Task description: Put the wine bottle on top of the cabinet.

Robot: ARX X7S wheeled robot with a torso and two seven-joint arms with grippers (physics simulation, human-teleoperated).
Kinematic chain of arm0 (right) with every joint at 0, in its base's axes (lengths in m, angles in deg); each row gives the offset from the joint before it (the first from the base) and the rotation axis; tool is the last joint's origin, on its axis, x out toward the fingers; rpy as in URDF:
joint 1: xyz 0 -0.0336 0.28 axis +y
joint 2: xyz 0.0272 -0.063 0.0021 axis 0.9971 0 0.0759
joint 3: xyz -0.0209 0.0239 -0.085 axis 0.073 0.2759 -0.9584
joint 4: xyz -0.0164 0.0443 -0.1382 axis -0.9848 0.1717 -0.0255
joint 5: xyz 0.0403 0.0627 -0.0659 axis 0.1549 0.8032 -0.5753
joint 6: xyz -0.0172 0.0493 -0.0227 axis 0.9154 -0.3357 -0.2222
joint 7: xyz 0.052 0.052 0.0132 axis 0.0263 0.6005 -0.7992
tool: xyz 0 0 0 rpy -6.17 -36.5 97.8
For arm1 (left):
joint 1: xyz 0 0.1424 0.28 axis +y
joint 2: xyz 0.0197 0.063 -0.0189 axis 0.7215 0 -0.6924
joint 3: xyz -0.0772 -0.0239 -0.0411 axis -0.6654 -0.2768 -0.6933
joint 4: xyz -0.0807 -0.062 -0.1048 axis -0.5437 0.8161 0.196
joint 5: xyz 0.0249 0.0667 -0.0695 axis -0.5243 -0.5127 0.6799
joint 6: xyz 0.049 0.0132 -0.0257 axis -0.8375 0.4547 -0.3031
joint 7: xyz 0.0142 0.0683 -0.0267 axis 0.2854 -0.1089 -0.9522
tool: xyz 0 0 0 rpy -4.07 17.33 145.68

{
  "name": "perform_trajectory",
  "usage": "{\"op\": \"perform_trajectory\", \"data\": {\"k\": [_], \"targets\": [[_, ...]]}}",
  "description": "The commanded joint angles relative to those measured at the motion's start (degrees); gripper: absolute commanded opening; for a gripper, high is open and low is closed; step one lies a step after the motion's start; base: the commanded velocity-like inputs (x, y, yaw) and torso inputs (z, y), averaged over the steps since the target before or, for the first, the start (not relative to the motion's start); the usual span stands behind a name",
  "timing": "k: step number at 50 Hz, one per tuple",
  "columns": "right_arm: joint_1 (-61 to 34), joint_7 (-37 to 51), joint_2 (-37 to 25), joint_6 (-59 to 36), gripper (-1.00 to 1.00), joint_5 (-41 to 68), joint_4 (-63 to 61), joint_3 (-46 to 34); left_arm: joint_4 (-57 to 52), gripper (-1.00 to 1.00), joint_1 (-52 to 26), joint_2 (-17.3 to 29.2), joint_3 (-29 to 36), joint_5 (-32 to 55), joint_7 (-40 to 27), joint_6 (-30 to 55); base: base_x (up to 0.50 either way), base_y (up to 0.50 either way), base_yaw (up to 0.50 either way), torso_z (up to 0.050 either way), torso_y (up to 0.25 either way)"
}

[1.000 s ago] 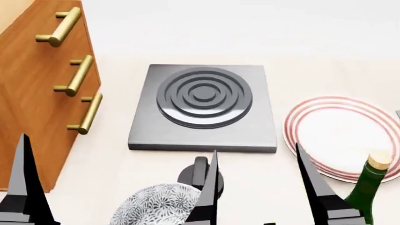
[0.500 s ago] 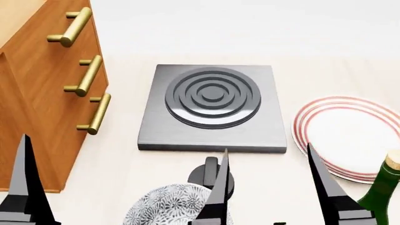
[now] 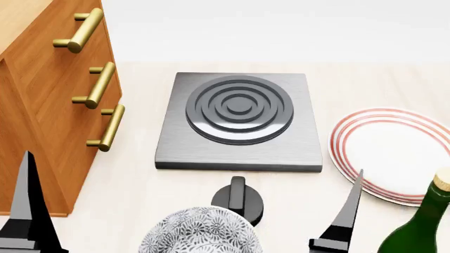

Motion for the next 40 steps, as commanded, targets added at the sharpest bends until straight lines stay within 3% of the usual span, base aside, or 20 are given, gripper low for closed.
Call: {"op": "perform_trajectory", "data": {"k": [1, 40], "targets": [[2.74, -0.90, 0.54, 1.65, 1.00, 0.63, 2.25, 7.57, -0.30, 1.00, -0.18, -1.10, -1.26, 1.30, 2.51, -1.11, 0.00, 0.00, 0.00, 0.000, 0.000], [-9.03, -2.28, 0.01, 5.14, 1.00, 3.03, 21.56, 6.62, -0.42, 1.00, -2.02, 0.44, 0.40, 2.39, 0.66, -2.05, 0.00, 0.00, 0.00, 0.000, 0.000]]}}
